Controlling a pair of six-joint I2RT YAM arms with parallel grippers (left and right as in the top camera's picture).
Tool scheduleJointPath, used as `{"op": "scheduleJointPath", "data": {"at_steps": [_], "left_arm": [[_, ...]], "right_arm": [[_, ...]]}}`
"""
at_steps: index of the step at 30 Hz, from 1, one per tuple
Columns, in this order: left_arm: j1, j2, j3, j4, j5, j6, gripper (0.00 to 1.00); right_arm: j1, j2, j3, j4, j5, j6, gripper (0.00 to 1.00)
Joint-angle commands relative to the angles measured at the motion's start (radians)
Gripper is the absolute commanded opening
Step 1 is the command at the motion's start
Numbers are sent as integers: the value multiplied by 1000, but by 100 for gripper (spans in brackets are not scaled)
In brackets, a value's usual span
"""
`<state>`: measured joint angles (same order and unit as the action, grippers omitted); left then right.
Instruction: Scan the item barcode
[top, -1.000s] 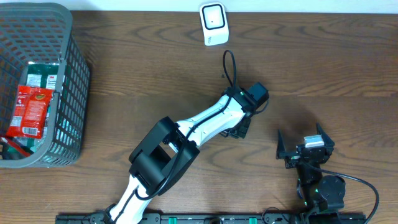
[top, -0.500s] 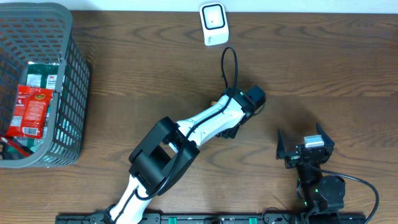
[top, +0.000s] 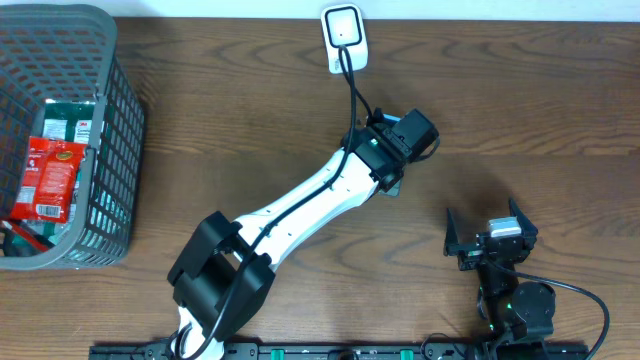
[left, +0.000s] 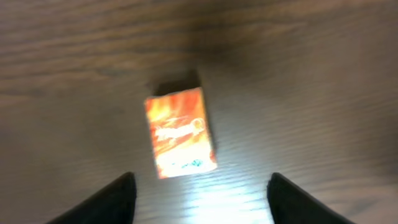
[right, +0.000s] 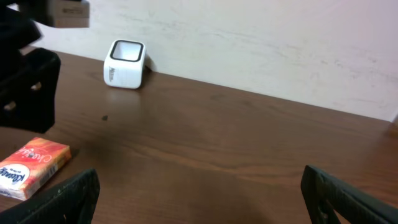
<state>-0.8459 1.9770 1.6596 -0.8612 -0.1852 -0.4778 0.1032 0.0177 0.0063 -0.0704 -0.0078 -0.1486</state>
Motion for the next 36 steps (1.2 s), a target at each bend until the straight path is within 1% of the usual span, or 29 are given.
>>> {"op": "scheduleJointPath", "data": {"at_steps": [1, 2, 3, 8, 13, 15, 20, 33, 36], "left_arm": [[-3, 51, -1, 60, 16, -47, 33], [-3, 64, -1, 80, 16, -47, 29], [-3, 82, -1, 107, 16, -47, 28], [-3, 126, -1, 143, -64, -48, 28], [-3, 154, -2, 142, -128, -47, 32], [-3, 158, -3, 143, -143, -48, 32], [-8, 176, -5, 138, -138, -85, 32], [-16, 201, -20, 138, -142, -86, 32], [-16, 201, -21, 137, -142, -105, 32]], "right_arm": [[3, -5, -1, -5, -5, -13, 99], [3, -5, -1, -5, -5, -13, 99], [3, -5, -1, -5, -5, -13, 99], [3, -5, -1, -5, -5, -13, 99], [3, -5, -1, -5, -5, -13, 99], [3, -5, -1, -5, -5, -13, 99], [3, -5, -1, -5, -5, -13, 99], [3, -5, -1, -5, -5, -13, 99], [3, -5, -1, -5, -5, -13, 99]]}}
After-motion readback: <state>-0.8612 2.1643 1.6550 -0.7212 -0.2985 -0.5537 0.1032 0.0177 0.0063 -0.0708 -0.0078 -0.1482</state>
